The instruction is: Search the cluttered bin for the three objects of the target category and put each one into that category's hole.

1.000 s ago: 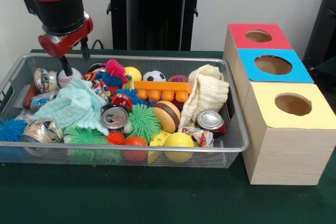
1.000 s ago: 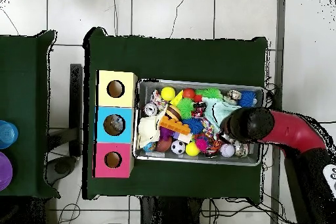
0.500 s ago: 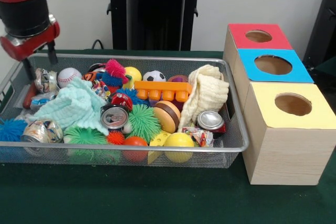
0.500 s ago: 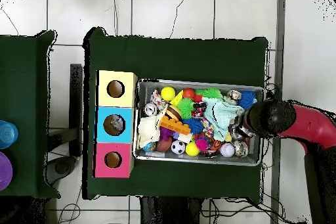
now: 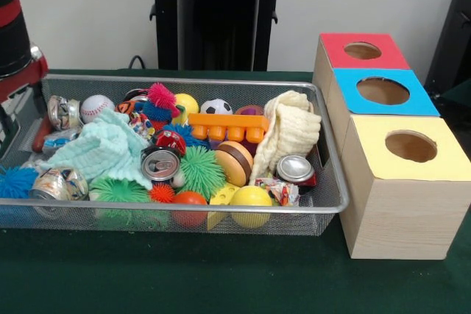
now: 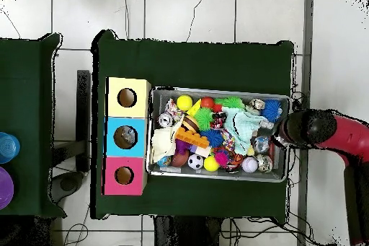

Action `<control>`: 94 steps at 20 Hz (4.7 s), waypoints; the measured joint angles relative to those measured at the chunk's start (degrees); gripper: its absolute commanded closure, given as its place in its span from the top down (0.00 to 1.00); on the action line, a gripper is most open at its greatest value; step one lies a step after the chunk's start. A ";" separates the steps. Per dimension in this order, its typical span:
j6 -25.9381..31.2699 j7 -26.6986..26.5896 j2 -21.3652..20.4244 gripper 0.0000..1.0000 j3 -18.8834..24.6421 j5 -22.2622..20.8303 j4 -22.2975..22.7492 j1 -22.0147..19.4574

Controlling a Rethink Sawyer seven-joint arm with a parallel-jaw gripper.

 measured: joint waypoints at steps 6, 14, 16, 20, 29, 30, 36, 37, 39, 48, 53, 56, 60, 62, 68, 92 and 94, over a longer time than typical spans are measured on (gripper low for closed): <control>0.32 -0.68 3.55 1.00 1.04 -1.27 -2.90 -0.84; 3.46 -6.27 6.29 1.00 2.27 -1.80 -4.24 -1.03; 5.35 -8.63 6.97 1.00 2.37 -1.82 -4.57 -1.00; 8.23 -11.07 7.96 1.00 2.38 -2.13 -5.69 -0.67; 10.87 -13.47 10.19 1.00 2.39 -3.64 -8.68 0.16; 10.88 -13.51 10.40 1.00 2.40 -3.68 -8.89 0.16; 11.14 -13.54 10.83 1.00 2.41 -3.72 -9.87 0.14; 11.14 -13.56 10.84 1.00 2.41 -3.72 -9.98 0.14; 11.14 -13.56 10.85 1.00 2.41 -3.74 -10.11 0.14; 13.18 -13.56 11.25 1.00 2.42 -3.78 -10.44 0.14; 14.39 -13.71 11.83 1.00 2.42 -3.81 -10.44 0.14; 14.81 -13.84 12.05 1.00 2.42 -3.81 -10.44 0.09; 14.97 -14.28 12.40 1.00 2.43 -3.79 -10.44 -0.05; 14.96 -14.38 12.75 1.00 2.43 -3.81 -10.45 -0.18; 14.97 -14.39 13.29 1.00 2.55 -3.77 -10.43 -0.59; 15.87 -14.39 5.93 0.00 3.40 -1.54 -6.20 -0.37; 16.03 -14.39 3.86 0.00 3.39 -1.28 -5.27 0.46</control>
